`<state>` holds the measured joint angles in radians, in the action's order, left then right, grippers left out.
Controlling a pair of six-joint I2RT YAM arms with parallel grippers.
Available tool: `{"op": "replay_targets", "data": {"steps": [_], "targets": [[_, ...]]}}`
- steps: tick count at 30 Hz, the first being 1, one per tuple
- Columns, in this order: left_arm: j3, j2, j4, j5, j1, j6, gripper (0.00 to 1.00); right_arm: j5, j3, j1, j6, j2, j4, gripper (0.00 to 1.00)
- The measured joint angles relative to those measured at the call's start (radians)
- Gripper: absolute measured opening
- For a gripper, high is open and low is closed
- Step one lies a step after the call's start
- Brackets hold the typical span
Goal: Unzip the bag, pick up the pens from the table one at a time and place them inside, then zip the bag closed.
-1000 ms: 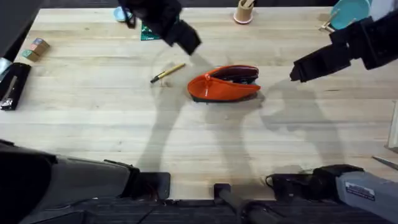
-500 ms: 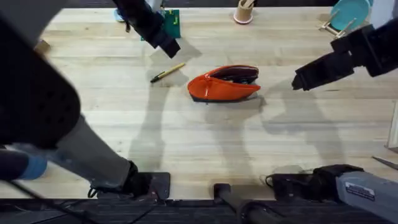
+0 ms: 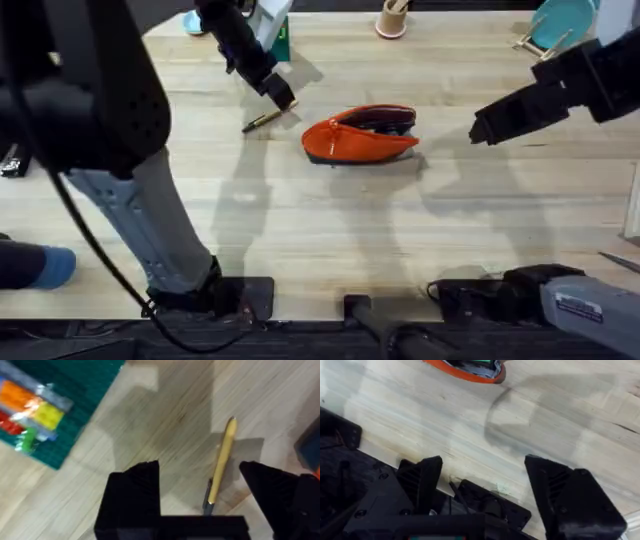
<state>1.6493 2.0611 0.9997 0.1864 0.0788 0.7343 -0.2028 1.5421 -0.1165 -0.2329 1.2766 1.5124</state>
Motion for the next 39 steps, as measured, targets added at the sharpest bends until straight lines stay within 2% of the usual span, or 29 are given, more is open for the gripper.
{"op": "replay_targets", "data": {"steps": [4,11,15,19,24,26,28,29,30,39], "targets": [[0.0,0.058,0.016,-0.003,-0.001,0.01,0.907,0.0,0.0,0.0,0.0,0.0,0.0,0.996],[0.005,0.06,0.018,0.004,-0.004,0.015,0.9,0.0,0.0,0.0,0.0,0.0,-0.004,0.996],[0.005,0.06,0.017,0.003,-0.005,0.016,0.798,0.0,0.0,0.0,0.0,0.003,-0.004,0.996],[0.005,0.06,0.017,0.002,-0.005,0.018,0.634,0.0,0.0,0.0,0.0,0.019,-0.004,0.996],[-0.011,0.058,-0.013,-0.015,0.002,0.018,0.509,0.0,0.0,0.0,0.0,0.05,-0.004,0.995],[-0.022,0.052,-0.024,-0.023,0.003,0.018,0.424,0.0,0.0,0.0,0.0,0.055,-0.005,0.995],[-0.032,0.046,-0.024,-0.017,0.006,0.018,0.261,0.0,0.0,0.0,0.0,0.055,-0.004,0.995],[-0.036,0.045,-0.018,-0.001,0.008,0.017,0.112,0.0,0.0,0.0,0.0,0.055,-0.004,0.995],[-0.038,0.041,-0.018,0.001,0.011,0.019,0.067,0.0,0.0,0.0,0.0,0.055,-0.005,0.995],[-0.04,0.04,-0.022,0.001,0.015,0.019,0.047,0.0,0.0,0.0,0.0,0.055,-0.003,0.996]]}}
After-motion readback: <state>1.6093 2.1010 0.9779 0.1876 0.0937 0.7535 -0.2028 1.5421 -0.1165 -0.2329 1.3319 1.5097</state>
